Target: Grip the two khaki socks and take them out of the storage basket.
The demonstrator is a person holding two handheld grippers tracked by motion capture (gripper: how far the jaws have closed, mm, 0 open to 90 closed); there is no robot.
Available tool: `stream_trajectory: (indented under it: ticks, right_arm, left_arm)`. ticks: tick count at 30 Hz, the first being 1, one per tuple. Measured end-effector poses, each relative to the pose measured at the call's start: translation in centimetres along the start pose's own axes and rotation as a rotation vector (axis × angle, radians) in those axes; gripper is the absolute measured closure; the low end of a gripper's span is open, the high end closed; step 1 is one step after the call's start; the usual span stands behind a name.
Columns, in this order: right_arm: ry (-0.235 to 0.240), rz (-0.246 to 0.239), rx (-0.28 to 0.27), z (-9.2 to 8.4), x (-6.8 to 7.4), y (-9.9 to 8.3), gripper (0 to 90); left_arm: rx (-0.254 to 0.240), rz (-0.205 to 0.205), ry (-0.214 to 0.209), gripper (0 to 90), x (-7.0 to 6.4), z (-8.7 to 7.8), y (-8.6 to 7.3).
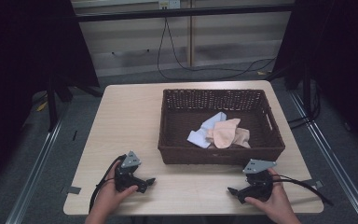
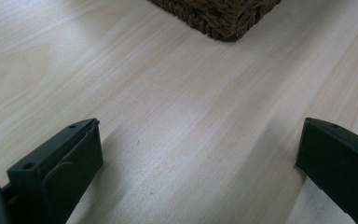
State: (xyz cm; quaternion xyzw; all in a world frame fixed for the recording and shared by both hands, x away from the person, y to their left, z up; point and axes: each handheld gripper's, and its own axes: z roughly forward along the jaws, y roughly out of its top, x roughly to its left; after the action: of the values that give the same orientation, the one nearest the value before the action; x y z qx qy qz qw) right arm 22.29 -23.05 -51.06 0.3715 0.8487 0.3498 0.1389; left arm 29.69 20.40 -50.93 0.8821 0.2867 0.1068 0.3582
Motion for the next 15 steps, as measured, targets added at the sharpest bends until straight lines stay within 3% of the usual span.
stream_trajectory:
  ticks: [5, 10, 13, 15]
  right_arm:
    - [0.010, -0.007, 0.002, -0.1, 0.0, 0.0, 1.8]
    - [0.038, -0.017, 0.089, -0.7, 0.1, 1.0, 4.6]
    - [0.075, 0.003, 0.093, -1.2, -0.2, 1.5, 7.6]
    - [0.088, 0.014, 0.163, -1.7, -0.7, 2.0, 7.1]
  left_arm:
    - [0.000, 0.000, 0.000, 0.0, 0.0, 0.0, 0.0]
    - [0.000, 0.000, 0.000, 0.0, 0.0, 0.0, 0.0]
    - [0.000, 0.000, 0.000, 0.0, 0.0, 0.0, 0.0]
    - [-0.001, 0.000, 0.000, 0.0, 0.0, 0.0, 0.0]
